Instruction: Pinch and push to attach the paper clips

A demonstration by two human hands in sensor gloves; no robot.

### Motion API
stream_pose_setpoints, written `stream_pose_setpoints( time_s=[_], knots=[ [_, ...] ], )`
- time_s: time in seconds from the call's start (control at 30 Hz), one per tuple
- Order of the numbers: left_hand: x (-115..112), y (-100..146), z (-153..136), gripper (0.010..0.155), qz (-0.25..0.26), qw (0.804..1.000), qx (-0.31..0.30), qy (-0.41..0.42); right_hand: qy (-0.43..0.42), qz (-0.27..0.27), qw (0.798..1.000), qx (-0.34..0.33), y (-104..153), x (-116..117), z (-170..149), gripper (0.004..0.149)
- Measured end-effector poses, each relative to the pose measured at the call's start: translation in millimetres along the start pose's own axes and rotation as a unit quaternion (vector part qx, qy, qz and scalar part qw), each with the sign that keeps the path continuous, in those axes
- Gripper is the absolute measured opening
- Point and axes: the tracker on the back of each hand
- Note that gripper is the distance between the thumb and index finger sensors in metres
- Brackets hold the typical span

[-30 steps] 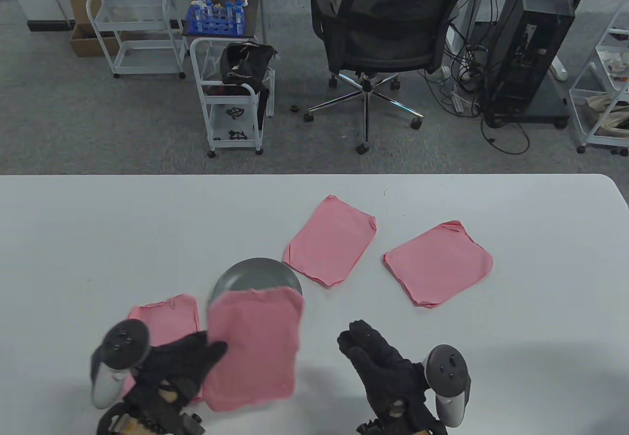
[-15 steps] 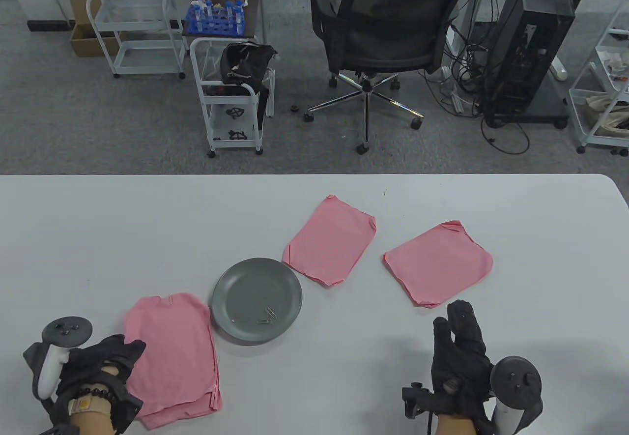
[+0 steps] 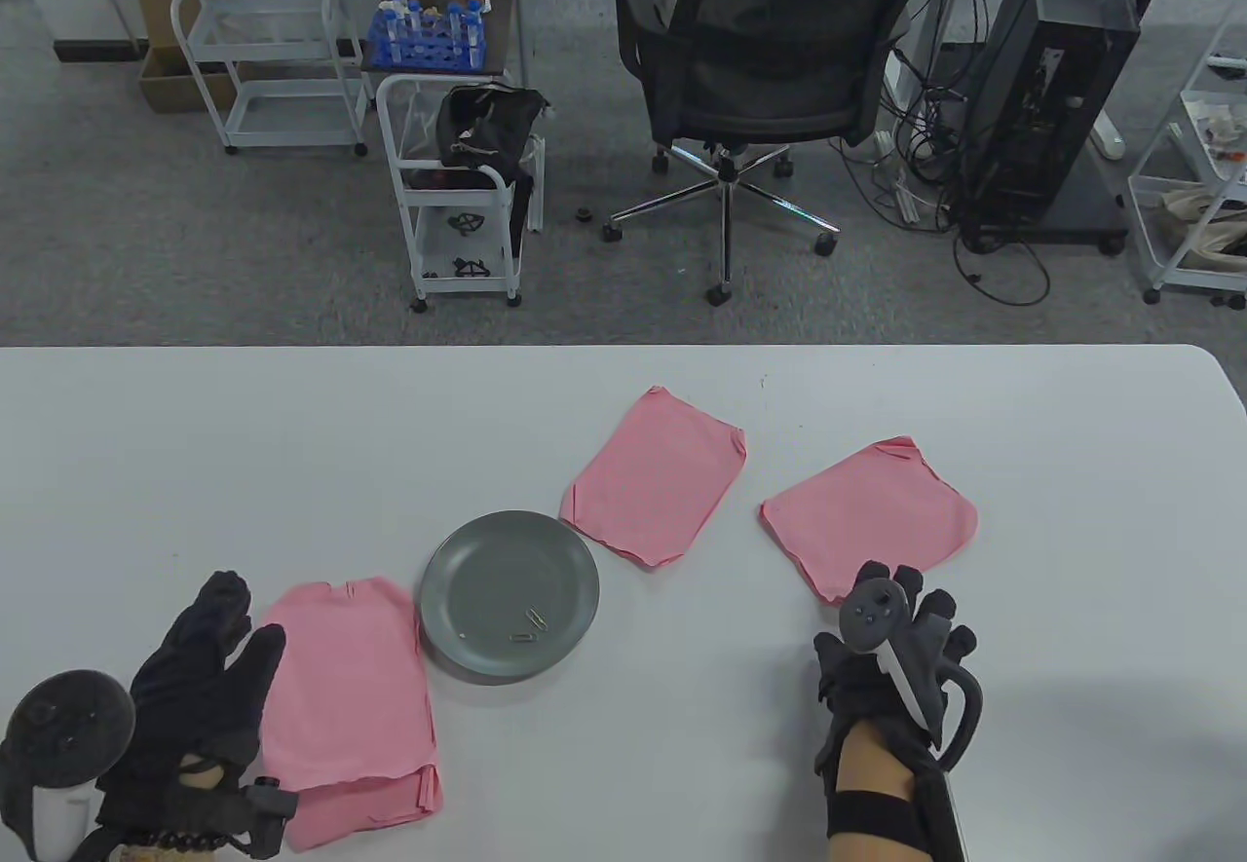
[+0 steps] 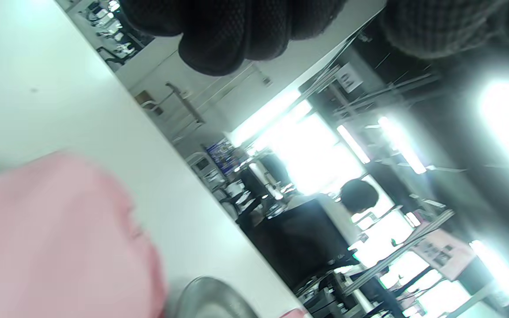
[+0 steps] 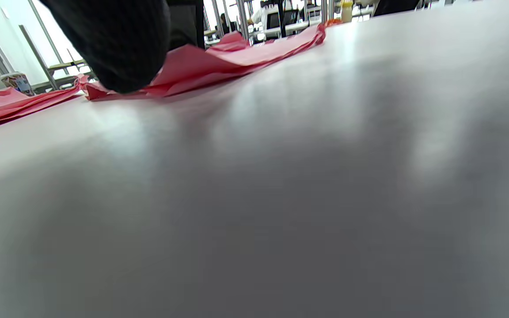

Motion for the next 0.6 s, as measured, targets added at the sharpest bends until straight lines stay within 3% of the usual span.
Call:
stream_pose_setpoints(
  time_s=[0.1,0.2,0.3,0.4,0.47,0.6],
  knots=[
    [9.3,3.3,-1.2,0.071,0.02,0.999,-0.027,0.038,0.016,0.032,0.999,0.017,-15.4,6.6,5.8,0.086],
    [9.7,1.3,-7.3,0.069,0.007,0.993,-0.04,0.115,-0.018,0.068,0.997,0.017,-25.2,6.1,1.7,0.068],
    [5.7,0.5,-8.0,0.068,-0.006,0.987,-0.047,0.155,0.015,0.004,1.0,0.023,-20.3,3.0,2.4,0.046],
    [-3.7,0.3,-4.7,0.066,-0.023,0.988,-0.063,0.141,0.084,-0.101,0.991,0.009,-2.9,-8.3,13.0,0.039],
    [-15.5,-0.6,-1.7,0.065,-0.04,0.989,-0.079,0.121,0.025,-0.139,0.989,-0.03,11.0,-21.8,16.4,0.039],
    [-44.1,-0.1,8.4,0.065,-0.099,0.986,-0.112,0.079,-0.097,-0.138,0.976,-0.139,54.5,-71.2,27.6,0.039]
  ],
)
Point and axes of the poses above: the tracker on the back of each hand, its own z axis roughly to the thumb side, its own y axis roughly from the fingertips to the wrist, x = y × z, and after that the axes turned 4 degrees about z, right-handed
